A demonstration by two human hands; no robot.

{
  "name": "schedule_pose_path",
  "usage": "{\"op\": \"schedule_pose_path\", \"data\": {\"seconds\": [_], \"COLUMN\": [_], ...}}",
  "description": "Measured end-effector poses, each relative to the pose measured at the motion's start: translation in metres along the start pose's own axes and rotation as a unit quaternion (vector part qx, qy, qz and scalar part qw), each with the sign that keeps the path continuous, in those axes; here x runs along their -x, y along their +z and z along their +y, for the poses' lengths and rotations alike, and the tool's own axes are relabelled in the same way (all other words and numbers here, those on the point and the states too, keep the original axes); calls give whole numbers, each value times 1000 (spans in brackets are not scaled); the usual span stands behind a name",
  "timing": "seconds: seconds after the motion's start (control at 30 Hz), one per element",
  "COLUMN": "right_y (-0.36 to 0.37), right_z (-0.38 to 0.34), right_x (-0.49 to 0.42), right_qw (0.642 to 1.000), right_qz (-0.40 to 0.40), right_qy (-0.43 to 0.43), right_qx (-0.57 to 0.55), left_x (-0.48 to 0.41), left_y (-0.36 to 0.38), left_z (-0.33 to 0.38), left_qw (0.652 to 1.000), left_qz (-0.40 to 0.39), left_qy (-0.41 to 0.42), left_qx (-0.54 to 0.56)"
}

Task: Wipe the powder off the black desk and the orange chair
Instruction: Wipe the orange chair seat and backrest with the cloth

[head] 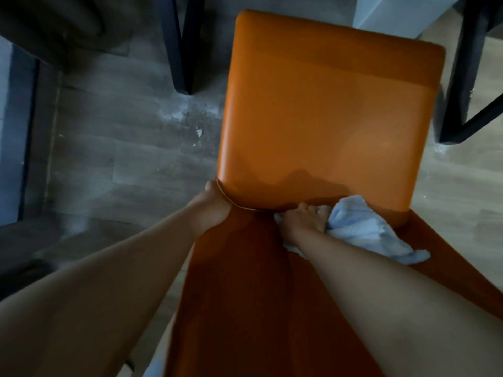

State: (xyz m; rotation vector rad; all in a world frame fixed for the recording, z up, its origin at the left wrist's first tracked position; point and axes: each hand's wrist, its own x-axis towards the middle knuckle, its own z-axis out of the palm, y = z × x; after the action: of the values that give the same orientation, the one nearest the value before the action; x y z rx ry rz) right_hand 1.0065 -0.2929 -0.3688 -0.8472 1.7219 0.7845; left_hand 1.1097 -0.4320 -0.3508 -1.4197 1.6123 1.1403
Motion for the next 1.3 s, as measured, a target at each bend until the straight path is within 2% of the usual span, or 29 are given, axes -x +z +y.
{"op": "schedule_pose_path", "data": {"seconds": [0.1, 0.2, 0.3, 0.4, 0.53, 0.67, 0.73, 0.83, 0.97, 1.07, 1.23, 1.3], "right_y": [-6, -18, -25, -25, -25, -14, -10, -14, -19, -22, -25, -26], "right_z": [-16, -27, -35, -49, -67, -79, -77, -61, -42, -38, -37, -44], "right_x": [-5, -11, -24, -35, -43, -42, -34, -19, -11, 2, 7, -2], "right_qw": [997, 988, 972, 968, 936, 902, 909, 944, 961, 986, 988, 987], "right_qz": [-9, -38, -80, -112, -83, 43, 84, 115, 82, 49, -15, -17], "right_qy": [64, 105, 131, 136, 156, 214, 199, 116, 79, 42, 69, 90], "right_qx": [-33, -105, -178, -181, -304, -373, -357, -286, -251, -151, -138, -130], "left_x": [-6, -14, -17, -17, -14, -12, -11, -9, -8, -8, -9, -10], "left_y": [-7, -13, -11, -12, -17, -16, -18, -21, -24, -24, -24, -26], "left_z": [-12, -28, -39, -43, -45, -51, -53, -54, -55, -55, -56, -55], "left_qw": [1000, 991, 960, 939, 913, 908, 906, 911, 920, 927, 930, 926], "left_qz": [15, 17, -7, -38, -68, -86, -90, -100, -105, -108, -102, -104], "left_qy": [-12, -27, -85, -98, -103, -86, -86, -74, -67, -60, -63, -70], "left_qx": [25, 133, 266, 326, 389, 400, 404, 393, 372, 354, 347, 355]}}
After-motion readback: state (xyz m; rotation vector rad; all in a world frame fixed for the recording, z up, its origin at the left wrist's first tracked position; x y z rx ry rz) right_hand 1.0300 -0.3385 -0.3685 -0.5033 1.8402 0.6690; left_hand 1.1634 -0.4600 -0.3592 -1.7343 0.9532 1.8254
